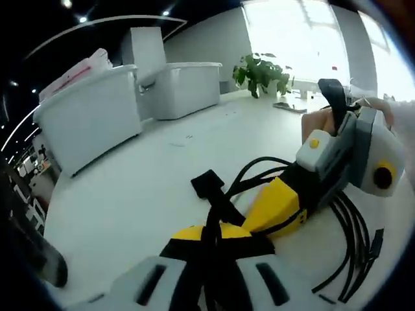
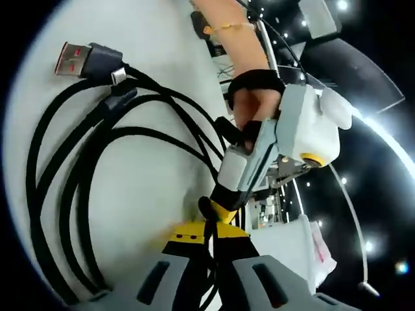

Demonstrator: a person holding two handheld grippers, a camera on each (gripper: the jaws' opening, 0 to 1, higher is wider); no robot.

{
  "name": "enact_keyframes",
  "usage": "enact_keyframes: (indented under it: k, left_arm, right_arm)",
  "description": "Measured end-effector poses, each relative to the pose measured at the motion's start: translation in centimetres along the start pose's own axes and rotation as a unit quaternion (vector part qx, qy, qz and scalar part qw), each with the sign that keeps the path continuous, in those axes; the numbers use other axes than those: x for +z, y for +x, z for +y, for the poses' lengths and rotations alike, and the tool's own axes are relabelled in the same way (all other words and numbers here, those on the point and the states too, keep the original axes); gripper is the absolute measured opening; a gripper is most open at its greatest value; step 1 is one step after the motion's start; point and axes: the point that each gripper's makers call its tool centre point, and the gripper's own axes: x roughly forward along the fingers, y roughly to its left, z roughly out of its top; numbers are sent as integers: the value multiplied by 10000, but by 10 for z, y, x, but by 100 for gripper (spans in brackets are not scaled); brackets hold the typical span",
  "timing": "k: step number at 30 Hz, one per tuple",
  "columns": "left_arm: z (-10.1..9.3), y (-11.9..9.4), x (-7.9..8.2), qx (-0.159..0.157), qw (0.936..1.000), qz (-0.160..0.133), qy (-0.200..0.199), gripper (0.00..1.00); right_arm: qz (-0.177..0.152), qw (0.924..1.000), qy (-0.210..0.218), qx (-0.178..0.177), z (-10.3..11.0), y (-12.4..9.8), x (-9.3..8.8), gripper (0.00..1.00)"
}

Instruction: Coil the Type-C to USB data cable on the desktop and secure it with Velcro straps.

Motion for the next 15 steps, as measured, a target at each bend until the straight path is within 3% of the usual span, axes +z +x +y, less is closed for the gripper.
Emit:
enact_keyframes:
  k: [4, 6, 10, 11, 14, 15]
  left_arm:
    - [-3, -11, -2, -122, 9999, 27, -41, 8]
    - [-16, -18, 2, -336, 9994, -21, 6, 8]
    - [-52, -39, 12, -669, 9974, -76, 239, 8]
    - [-62, -43, 12, -729, 9969, -59, 287, 8]
    - [-70, -51, 10, -709, 9968, 23, 359, 8]
    - [-80, -51, 8, -729, 9963, 57, 445, 8]
  right_arm:
    - [-268, 9989, 332, -191, -5, -10, 11, 1]
    - [-442, 9955, 795, -280, -6, -22, 16, 1]
    - [-614, 9902, 1183, -424, -7, -60, 29, 0]
    - [-695, 9856, 1472, -456, -6, -70, 33, 0]
    - [-761, 9770, 1927, -507, -1, -100, 42, 0]
    - [-759, 9759, 1981, -520, 1, -109, 44, 0]
